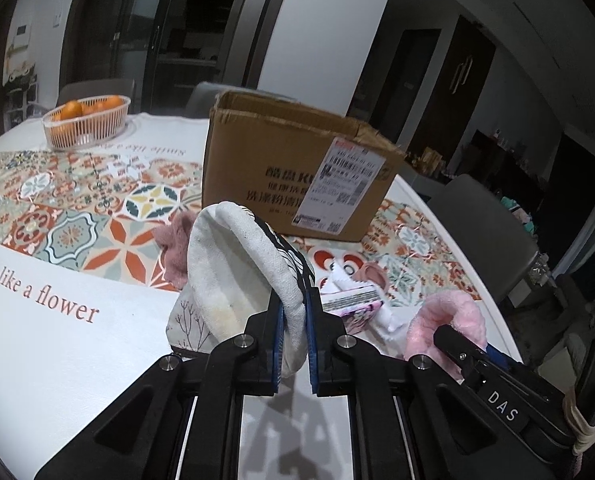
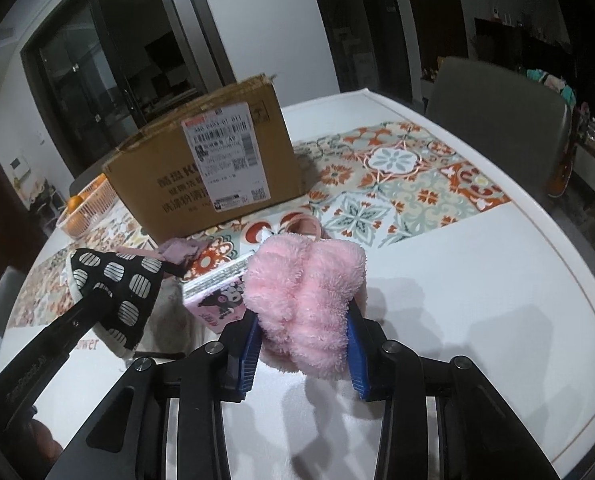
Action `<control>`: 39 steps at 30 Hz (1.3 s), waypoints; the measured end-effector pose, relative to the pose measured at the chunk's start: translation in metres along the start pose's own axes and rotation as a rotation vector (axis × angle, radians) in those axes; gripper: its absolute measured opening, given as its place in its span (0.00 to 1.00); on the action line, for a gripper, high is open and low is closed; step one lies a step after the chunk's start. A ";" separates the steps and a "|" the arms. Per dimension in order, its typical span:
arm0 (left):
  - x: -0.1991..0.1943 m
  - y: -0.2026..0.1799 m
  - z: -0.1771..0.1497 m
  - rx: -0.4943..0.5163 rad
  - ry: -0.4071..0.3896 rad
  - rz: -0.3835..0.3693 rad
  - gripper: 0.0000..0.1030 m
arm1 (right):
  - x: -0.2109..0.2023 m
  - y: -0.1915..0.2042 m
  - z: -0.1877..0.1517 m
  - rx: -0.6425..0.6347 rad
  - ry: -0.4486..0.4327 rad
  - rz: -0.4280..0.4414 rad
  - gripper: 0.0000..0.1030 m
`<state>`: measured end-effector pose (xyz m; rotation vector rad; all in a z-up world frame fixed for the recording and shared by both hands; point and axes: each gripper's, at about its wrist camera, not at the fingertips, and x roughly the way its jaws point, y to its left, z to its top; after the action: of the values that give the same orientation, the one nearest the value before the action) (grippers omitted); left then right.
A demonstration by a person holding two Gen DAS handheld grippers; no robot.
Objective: Organize soft objects
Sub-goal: 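Lift the oven mitt and pink fluffy item and carry both over the cardboard box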
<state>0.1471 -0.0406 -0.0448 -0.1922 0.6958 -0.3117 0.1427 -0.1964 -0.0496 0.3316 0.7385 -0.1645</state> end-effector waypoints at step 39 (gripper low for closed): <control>-0.039 -0.014 0.106 0.169 -0.262 -0.001 0.11 | -0.047 0.059 0.107 -0.155 -0.296 0.159 0.37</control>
<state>0.1852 -0.0329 0.0626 -0.0699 0.4080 -0.3375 0.1912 -0.1774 0.0701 0.2112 0.4264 -0.0046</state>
